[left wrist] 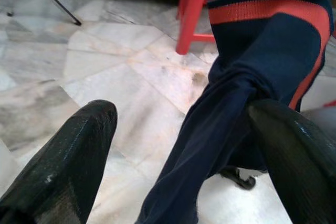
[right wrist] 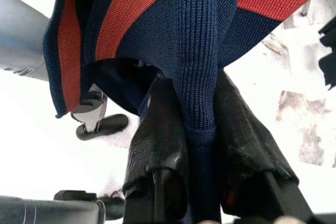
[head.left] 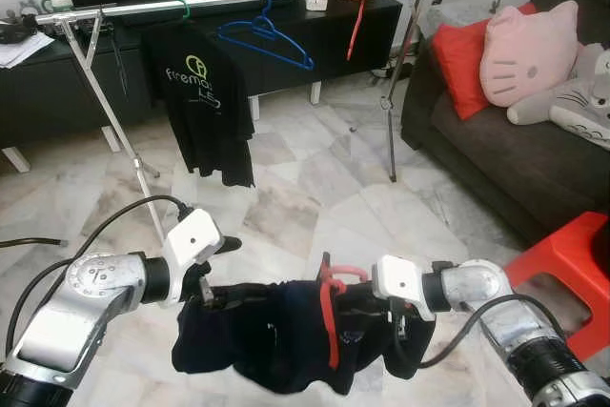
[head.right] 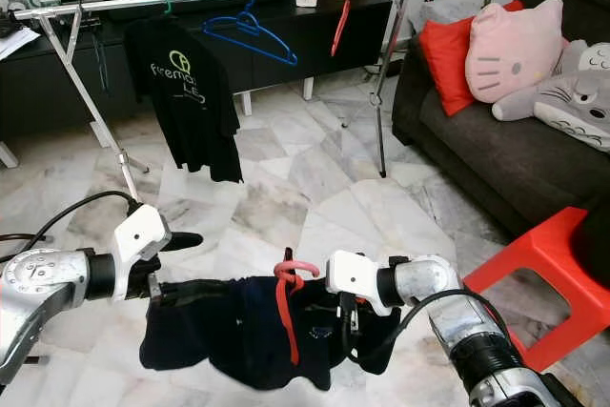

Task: Hang hanger

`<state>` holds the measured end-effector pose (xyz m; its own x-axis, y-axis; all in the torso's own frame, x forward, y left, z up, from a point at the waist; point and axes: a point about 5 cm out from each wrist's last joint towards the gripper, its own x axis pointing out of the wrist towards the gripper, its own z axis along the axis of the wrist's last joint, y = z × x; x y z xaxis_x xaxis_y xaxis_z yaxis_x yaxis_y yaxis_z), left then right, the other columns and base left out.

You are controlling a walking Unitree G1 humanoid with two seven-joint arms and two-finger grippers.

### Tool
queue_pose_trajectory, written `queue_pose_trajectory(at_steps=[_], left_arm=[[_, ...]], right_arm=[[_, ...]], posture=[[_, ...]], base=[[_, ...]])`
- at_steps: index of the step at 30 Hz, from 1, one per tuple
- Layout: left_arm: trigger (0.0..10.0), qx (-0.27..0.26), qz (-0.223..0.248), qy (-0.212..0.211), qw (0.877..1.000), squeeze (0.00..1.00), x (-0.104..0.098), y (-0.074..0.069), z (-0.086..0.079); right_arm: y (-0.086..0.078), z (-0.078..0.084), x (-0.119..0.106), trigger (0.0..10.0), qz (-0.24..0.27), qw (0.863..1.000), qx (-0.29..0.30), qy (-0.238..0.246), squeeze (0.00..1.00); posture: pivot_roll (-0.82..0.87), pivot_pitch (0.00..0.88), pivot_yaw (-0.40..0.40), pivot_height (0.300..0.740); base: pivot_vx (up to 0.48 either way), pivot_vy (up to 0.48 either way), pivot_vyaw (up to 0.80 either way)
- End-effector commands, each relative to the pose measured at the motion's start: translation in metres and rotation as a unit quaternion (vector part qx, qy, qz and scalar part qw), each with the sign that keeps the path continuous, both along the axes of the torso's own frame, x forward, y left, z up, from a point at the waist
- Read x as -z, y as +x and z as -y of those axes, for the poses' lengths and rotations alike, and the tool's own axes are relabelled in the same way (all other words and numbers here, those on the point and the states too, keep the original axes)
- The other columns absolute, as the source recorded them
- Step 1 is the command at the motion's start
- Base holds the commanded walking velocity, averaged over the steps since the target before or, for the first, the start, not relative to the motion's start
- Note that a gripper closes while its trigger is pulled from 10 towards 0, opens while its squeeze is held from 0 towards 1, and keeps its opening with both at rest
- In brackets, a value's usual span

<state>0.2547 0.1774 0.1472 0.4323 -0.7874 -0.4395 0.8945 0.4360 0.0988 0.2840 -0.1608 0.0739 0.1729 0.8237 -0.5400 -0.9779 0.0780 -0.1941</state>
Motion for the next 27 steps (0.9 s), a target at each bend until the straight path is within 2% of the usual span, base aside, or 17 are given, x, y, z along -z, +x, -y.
queue_pose_trajectory(at_steps=[1,8,13,20,27], left_arm=[[10.0,0.018,-0.022,0.006,1.000,0.00,0.004,-0.006,0.000],[10.0,0.059,-0.060,0.000,0.996,0.00,0.009,-0.013,0.005],[10.0,0.060,-0.057,-0.007,0.997,0.00,0.013,-0.011,0.013],[10.0,0.090,-0.069,-0.020,0.993,0.00,0.018,-0.015,0.031],[10.0,0.097,-0.079,-0.017,0.992,0.00,0.026,-0.019,0.041]], right_arm=[[0.001,0.001,-0.007,10.0,0.020,1.000,-0.018,0.000,0.00],[-0.002,-0.002,-0.009,10.0,0.016,0.999,-0.039,0.001,0.00],[-0.004,-0.007,-0.010,10.0,0.018,0.998,-0.051,0.006,0.00],[-0.005,-0.013,-0.012,10.0,0.021,0.998,-0.062,0.009,0.00],[-0.004,-0.019,-0.016,10.0,0.029,0.997,-0.066,0.013,0.00]], posture=[[-0.09,0.015,-0.048,0.740],[-0.09,0.002,-0.047,0.740],[-0.09,0.000,-0.047,0.740],[-0.10,0.000,-0.045,0.740],[-0.10,0.000,-0.045,0.740]], base=[[0.000,0.000,0.00],[0.000,0.000,0.00],[0.000,0.000,0.00],[0.000,0.000,0.00],[0.000,0.000,0.00]])
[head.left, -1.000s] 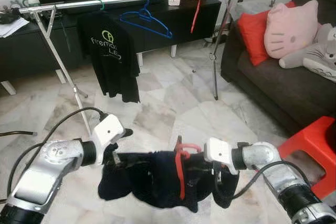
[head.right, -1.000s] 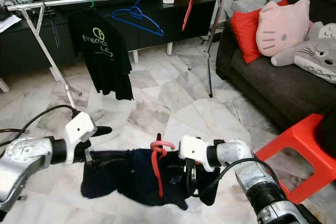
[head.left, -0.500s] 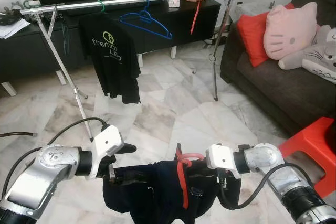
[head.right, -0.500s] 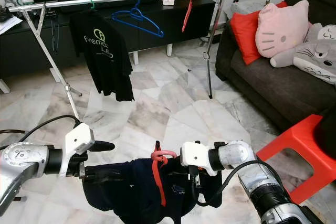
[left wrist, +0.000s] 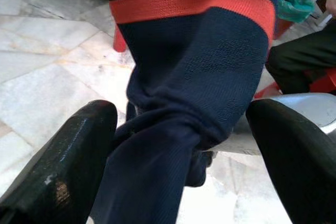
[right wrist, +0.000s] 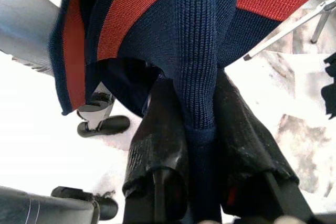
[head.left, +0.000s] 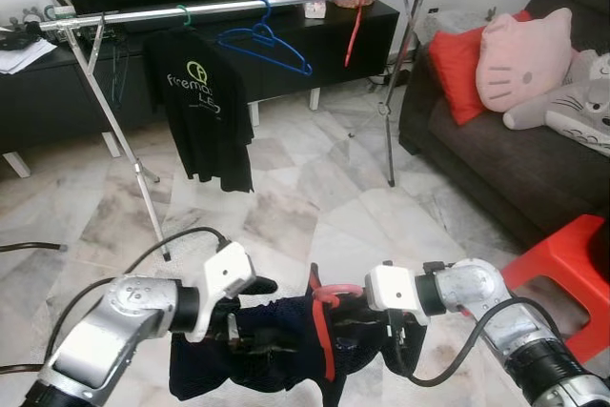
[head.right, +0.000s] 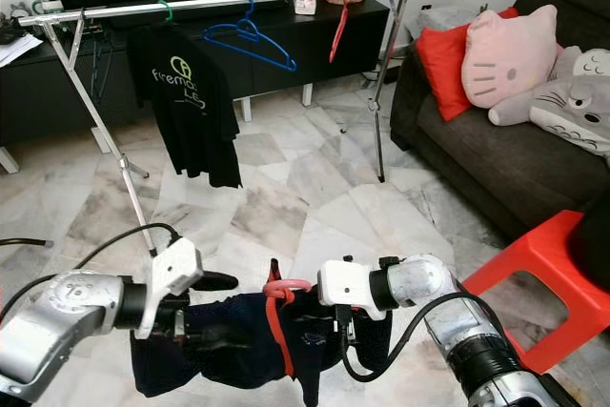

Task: Hang hanger

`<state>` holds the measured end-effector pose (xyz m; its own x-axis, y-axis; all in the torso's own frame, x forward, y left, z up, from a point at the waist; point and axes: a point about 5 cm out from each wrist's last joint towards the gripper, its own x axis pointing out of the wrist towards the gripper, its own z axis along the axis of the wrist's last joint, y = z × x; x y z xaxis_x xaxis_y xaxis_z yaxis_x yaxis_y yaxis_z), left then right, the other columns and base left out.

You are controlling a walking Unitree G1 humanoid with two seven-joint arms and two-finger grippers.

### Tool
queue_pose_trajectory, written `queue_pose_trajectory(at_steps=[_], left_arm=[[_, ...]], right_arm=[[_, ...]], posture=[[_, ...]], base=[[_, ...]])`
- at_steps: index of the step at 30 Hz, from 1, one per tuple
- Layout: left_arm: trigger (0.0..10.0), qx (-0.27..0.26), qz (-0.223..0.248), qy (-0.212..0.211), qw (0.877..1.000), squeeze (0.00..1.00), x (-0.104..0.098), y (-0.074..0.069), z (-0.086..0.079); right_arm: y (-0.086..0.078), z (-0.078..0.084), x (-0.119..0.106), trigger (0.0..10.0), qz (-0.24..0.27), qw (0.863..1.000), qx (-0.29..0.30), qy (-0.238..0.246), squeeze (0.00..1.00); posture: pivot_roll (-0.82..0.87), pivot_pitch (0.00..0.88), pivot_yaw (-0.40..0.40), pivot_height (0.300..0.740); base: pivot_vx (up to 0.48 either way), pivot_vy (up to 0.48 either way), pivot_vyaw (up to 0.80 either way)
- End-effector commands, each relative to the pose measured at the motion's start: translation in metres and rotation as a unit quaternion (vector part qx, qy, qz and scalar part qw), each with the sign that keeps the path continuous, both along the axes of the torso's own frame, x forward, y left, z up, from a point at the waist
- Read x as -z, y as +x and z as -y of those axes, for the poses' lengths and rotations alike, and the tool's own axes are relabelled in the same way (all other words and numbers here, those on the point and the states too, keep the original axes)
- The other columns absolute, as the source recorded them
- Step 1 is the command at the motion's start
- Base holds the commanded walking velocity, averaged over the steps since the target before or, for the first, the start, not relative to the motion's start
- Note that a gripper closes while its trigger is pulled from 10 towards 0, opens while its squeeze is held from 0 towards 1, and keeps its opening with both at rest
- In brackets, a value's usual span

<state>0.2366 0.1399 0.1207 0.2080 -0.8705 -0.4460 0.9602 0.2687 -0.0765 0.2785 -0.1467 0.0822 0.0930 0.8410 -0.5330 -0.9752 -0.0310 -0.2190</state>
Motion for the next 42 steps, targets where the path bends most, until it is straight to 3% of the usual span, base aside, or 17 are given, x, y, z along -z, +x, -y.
queue_pose_trajectory(at_steps=[1,7,8,10,11,12,42], left_arm=[[10.0,0.008,0.005,0.013,1.000,0.00,0.001,-0.001,0.004],[9.9,0.003,0.006,0.016,1.000,0.00,0.004,0.000,0.009],[5.7,0.000,0.007,0.015,1.000,0.00,0.004,0.001,0.009],[3.3,-0.007,0.010,0.017,1.000,0.00,0.004,0.003,0.009],[0.6,-0.009,0.011,0.017,1.000,0.00,0.005,0.003,0.009],[0.0,-0.012,0.012,0.017,1.000,0.00,0.005,0.004,0.010],[0.0,-0.019,0.021,0.010,1.000,0.00,0.003,0.004,0.017]], right_arm=[[0.002,-0.005,-0.008,10.0,0.017,1.000,-0.010,0.011,0.00],[0.004,-0.008,-0.011,10.0,0.024,1.000,-0.008,0.017,0.00],[0.004,-0.008,-0.011,10.0,0.024,1.000,-0.009,0.018,0.00],[0.004,-0.009,-0.011,10.0,0.024,0.999,-0.009,0.019,0.00],[0.004,-0.009,-0.011,10.0,0.024,0.999,-0.009,0.020,0.00],[0.004,-0.009,-0.012,10.0,0.024,0.999,-0.007,0.020,0.00],[0.004,-0.012,-0.010,10.0,0.017,1.000,0.002,0.024,0.00]], posture=[[-0.10,0.000,-0.045,0.740],[-0.10,0.000,-0.044,0.740],[-0.10,0.000,-0.044,0.740],[-0.10,0.000,-0.043,0.740],[-0.10,0.000,-0.043,0.740],[-0.10,0.000,-0.043,0.740],[-0.09,0.012,-0.048,0.740]], base=[[0.000,0.000,0.00],[0.000,0.000,0.00],[0.000,0.000,0.00],[0.000,0.000,0.00],[0.000,0.000,0.00],[0.000,0.000,0.00],[0.000,0.000,0.00]])
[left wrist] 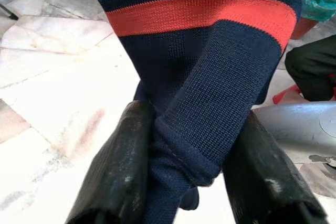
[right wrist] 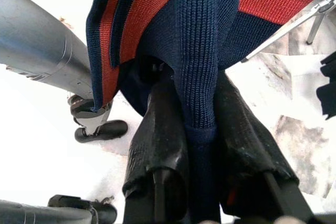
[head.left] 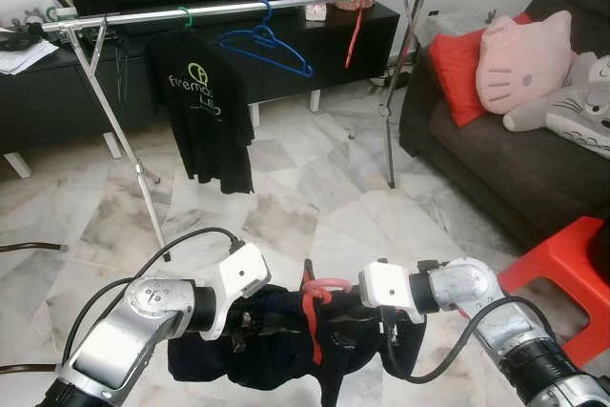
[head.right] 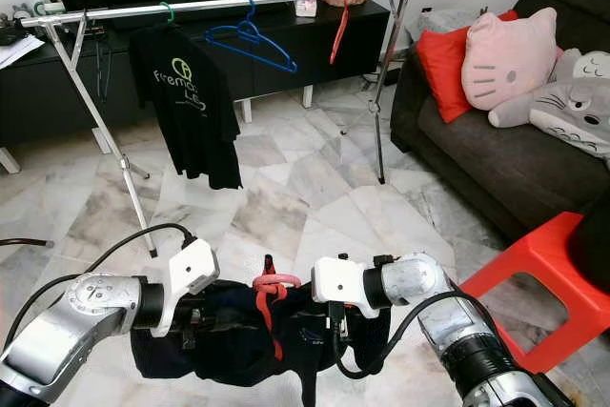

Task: Hang hanger

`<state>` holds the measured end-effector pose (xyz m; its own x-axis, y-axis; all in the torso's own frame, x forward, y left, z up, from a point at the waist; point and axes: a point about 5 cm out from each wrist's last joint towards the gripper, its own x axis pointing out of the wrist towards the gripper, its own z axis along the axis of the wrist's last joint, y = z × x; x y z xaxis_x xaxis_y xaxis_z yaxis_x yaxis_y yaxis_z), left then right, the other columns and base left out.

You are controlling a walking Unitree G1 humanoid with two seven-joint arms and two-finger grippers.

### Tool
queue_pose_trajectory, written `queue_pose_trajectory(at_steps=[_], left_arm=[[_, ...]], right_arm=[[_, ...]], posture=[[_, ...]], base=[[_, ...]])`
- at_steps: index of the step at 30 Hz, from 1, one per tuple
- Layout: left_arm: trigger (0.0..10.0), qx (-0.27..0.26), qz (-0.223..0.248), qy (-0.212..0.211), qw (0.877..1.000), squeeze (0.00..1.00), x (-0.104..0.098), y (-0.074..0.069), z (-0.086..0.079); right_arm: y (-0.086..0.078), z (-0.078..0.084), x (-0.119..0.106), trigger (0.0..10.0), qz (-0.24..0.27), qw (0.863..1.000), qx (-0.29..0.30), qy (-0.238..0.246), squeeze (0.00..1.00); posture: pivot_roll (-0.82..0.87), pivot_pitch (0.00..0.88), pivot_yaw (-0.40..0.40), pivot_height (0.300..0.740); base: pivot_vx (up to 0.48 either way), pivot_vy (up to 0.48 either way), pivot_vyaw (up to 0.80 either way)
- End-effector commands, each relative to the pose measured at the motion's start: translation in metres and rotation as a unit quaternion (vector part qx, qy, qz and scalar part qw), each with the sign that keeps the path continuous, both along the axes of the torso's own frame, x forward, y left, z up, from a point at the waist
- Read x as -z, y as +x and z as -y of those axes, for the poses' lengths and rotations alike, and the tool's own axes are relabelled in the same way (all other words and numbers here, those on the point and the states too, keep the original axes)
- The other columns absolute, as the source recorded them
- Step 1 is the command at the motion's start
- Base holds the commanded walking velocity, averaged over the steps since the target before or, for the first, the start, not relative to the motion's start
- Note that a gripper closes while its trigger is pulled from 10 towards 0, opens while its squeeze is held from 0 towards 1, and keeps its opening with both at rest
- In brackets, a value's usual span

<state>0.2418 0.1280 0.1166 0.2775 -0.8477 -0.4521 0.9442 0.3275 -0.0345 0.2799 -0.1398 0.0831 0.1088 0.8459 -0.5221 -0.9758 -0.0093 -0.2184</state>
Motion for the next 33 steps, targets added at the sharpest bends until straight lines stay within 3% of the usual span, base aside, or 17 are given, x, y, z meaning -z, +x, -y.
queue_pose_trajectory(at_steps=[1,29,30,31,33], left_arm=[[0.0,0.012,0.002,0.001,1.000,0.00,-0.0013,-0.0010,0.0048],[0.0,0.016,0.004,-0.006,1.000,0.00,-0.0035,-0.0015,0.0098],[0.0,0.016,0.004,-0.007,1.000,0.00,-0.0034,-0.0016,0.0101],[0.0,0.015,0.005,-0.006,1.000,0.00,-0.0031,-0.0014,0.0101],[0.0,0.014,0.005,-0.006,1.000,0.00,-0.0028,-0.0011,0.0099]], right_arm=[[0.0025,-0.0055,-0.0093,10.0,0.017,1.000,-0.008,0.018,0.00],[0.0022,-0.0090,-0.0085,10.0,0.004,1.000,-0.006,0.022,0.00],[0.0018,-0.0093,-0.0089,10.0,0.001,1.000,-0.007,0.024,0.78],[0.0013,-0.0098,-0.0099,10.0,-0.007,1.000,-0.008,0.028,1.00],[0.0004,-0.0097,-0.0101,10.0,-0.013,0.999,-0.011,0.029,1.00]], posture=[[-0.09,0.012,-0.048,0.740],[-0.09,0.020,-0.051,0.740],[-0.09,0.020,-0.051,0.740],[-0.09,0.020,-0.051,0.740],[-0.09,0.020,-0.051,0.740]], base=[[0.000,0.000,0.00],[0.000,0.000,0.00],[0.000,0.000,0.00],[0.000,0.000,0.00],[0.000,0.000,0.00]])
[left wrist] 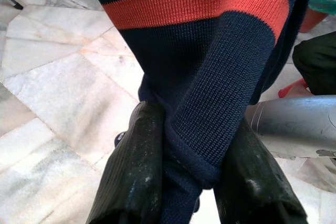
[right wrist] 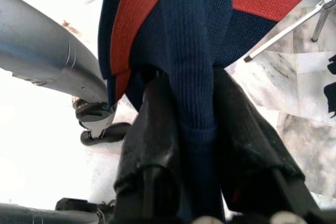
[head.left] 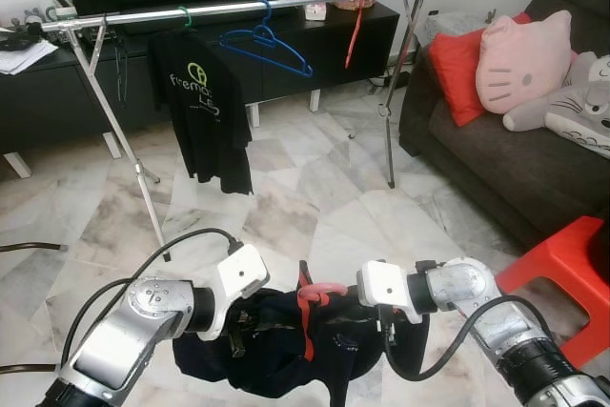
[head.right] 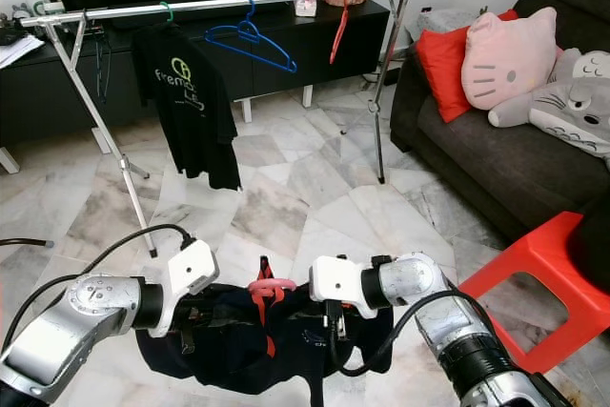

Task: Hang hanger

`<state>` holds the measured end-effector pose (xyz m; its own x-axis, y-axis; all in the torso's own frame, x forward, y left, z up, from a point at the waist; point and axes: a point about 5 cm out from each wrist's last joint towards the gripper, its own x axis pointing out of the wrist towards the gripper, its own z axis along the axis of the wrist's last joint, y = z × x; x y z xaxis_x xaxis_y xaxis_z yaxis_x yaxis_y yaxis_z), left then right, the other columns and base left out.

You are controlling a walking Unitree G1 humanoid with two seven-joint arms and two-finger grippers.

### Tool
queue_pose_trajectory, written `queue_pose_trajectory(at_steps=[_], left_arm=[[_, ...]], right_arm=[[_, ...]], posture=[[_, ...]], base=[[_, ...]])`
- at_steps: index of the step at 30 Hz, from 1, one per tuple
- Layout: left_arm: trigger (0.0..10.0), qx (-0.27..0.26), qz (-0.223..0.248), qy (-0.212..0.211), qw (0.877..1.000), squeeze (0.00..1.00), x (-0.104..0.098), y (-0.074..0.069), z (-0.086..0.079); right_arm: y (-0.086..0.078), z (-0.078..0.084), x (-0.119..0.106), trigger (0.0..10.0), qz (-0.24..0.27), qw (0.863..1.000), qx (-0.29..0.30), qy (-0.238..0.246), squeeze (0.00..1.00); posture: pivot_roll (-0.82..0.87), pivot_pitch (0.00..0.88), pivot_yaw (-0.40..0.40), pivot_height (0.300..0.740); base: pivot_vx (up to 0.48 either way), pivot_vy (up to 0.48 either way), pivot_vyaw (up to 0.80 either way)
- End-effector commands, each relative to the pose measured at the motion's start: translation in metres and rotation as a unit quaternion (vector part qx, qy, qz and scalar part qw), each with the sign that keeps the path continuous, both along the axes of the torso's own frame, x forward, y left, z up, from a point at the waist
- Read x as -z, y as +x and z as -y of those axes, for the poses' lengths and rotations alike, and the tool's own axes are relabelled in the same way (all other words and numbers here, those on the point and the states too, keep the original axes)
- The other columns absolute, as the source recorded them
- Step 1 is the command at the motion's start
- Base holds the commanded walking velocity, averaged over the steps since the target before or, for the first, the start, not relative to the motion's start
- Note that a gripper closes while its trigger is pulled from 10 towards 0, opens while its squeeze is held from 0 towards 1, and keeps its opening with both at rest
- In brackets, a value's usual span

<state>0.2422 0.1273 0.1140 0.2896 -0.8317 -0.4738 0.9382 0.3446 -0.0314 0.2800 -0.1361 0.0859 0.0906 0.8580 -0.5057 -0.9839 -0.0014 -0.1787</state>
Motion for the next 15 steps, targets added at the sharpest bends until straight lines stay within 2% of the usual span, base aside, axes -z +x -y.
queue_pose_trajectory(at_steps=[1,15], left_arm=[[0.0,0.021,0.008,-0.017,1.000,0.00,-0.0054,-0.0012,0.0090],[0.0,0.009,0.014,0.002,1.000,0.00,0.0001,0.0011,0.0045]], right_arm=[[-0.0002,-0.0055,-0.0075,10.0,0.007,1.000,-0.014,0.016,1.00],[-0.0053,-0.0017,-0.0102,10.0,-0.004,1.000,-0.028,0.005,1.00]], posture=[[-0.09,0.020,-0.053,0.740],[-0.09,0.022,-0.054,0.740]], base=[[0.000,0.000,0.00],[0.000,0.000,0.00]])
